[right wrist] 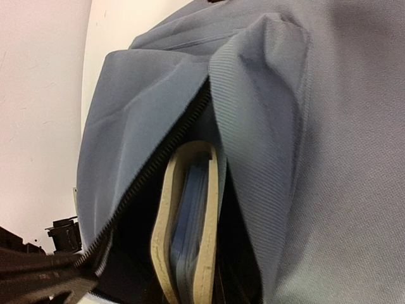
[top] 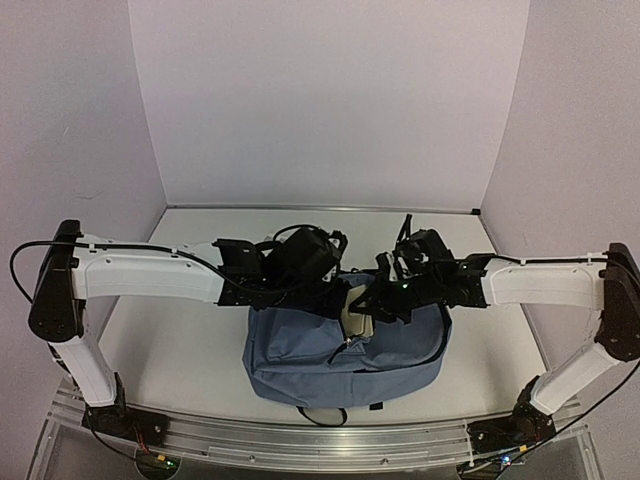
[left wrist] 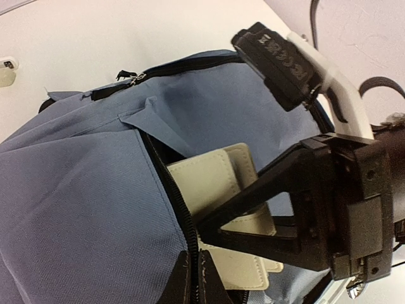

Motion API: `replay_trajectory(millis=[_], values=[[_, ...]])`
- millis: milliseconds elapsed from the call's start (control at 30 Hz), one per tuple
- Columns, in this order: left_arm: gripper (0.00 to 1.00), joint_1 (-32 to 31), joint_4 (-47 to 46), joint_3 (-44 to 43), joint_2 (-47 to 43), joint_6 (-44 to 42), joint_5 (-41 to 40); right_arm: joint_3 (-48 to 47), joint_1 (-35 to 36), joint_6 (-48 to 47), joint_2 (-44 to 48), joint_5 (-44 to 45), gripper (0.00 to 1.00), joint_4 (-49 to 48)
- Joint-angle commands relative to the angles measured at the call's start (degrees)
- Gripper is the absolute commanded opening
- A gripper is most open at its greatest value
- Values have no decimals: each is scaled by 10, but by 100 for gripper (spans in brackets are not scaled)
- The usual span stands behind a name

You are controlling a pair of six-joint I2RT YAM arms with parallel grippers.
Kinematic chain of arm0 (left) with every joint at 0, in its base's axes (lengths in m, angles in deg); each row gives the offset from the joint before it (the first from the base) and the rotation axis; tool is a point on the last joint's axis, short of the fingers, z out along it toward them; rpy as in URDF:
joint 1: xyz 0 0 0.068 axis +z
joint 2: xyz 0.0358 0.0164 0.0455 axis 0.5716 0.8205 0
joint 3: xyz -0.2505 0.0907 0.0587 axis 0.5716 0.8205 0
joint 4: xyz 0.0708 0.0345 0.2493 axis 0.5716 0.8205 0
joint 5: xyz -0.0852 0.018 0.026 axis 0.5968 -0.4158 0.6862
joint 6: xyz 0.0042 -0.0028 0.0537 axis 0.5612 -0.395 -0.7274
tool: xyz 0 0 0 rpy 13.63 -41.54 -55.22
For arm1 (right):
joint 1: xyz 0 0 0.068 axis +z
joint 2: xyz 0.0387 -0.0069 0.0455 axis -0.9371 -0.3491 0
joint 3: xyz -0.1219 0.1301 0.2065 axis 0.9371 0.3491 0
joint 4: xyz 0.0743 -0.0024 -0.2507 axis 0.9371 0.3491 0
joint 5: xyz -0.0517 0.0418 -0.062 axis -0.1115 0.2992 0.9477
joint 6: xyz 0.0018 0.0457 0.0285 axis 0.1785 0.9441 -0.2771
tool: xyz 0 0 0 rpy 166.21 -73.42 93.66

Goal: Pack the student bag
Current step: Place the personal item in the student bag.

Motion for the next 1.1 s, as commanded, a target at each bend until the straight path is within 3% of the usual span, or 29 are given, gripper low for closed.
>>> replay_trajectory(millis=[0,100,200,400,533,700,900,1067], values=[[0,5,-68,14,-46,4,26,-30,5,23,-32,-23,0,-81],[0,5,-77,29,-55,19,23,-25,9,46,-52,-32,0,-135],[0,5,-77,36,-62,31,14,-26,15,49,-62,-13,9,-144],[0,5,-55,28,-54,42,9,-18,16,19,-19,71,55,-62],[0,6,-48,23,-53,41,12,-19,17,1,6,109,65,-3],[0,6,-41,18,-54,37,11,-18,25,-4,7,128,62,23],[0,5,-33,12,-53,32,10,-27,47,-5,-30,144,47,34],[0,5,-31,11,-50,30,10,-51,63,-10,-51,155,28,32]])
